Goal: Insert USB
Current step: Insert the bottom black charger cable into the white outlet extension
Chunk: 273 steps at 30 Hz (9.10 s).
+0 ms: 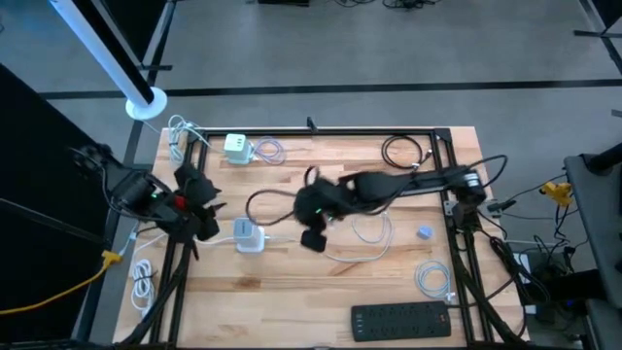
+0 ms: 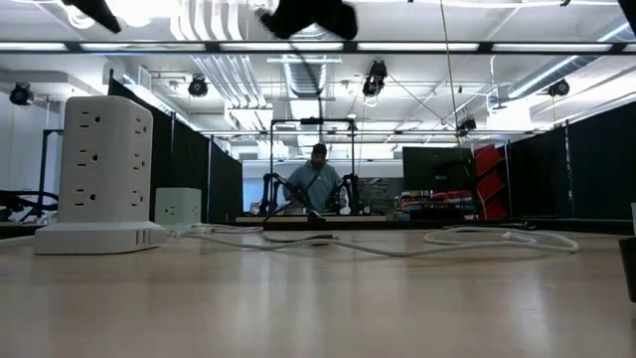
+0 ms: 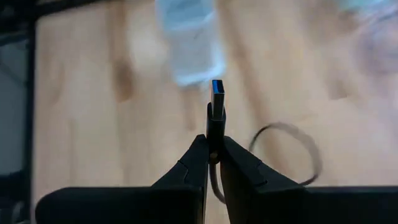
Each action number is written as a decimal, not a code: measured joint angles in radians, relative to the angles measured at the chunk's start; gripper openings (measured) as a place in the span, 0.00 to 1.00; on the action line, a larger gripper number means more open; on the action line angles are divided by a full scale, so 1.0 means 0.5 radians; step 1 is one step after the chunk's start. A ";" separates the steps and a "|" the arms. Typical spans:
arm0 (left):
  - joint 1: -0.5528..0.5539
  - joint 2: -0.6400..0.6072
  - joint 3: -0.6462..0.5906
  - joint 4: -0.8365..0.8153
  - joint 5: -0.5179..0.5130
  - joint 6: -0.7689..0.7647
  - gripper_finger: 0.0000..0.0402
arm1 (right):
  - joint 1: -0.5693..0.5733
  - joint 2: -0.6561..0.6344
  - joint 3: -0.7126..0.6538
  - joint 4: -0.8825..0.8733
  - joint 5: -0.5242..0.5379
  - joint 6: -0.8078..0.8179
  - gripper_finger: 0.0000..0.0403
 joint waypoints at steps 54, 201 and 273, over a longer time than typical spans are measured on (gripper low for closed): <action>-0.051 0.668 -0.253 1.455 -0.327 0.087 0.17 | 0.124 0.076 0.014 0.512 0.077 -0.122 0.02; -0.474 0.150 -1.547 1.261 0.815 -1.362 0.16 | -0.162 0.946 0.139 0.672 -0.393 -0.358 0.03; -0.474 0.196 -1.480 1.564 0.652 -0.510 0.16 | -0.168 1.027 0.179 0.860 -0.489 -0.389 0.03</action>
